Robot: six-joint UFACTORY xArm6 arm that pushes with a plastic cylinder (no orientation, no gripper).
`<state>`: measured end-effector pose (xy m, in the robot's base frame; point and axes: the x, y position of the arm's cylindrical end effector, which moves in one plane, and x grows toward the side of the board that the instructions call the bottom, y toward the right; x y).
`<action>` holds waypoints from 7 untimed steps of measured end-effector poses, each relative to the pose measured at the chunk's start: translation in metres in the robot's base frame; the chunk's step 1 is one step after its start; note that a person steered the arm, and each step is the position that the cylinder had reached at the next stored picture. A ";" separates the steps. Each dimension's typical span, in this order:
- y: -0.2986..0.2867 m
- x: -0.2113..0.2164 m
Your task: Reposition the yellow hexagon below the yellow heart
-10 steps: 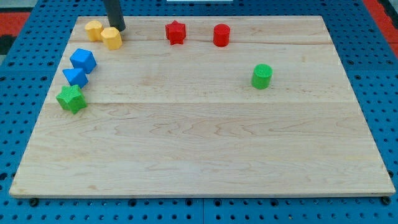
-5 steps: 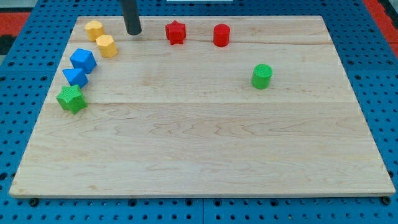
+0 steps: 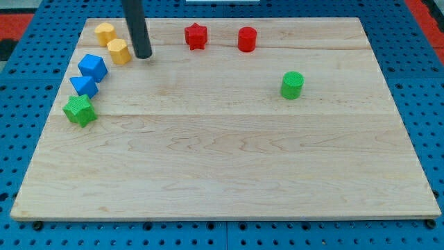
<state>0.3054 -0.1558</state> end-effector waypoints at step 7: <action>-0.002 0.035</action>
<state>0.3403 -0.1578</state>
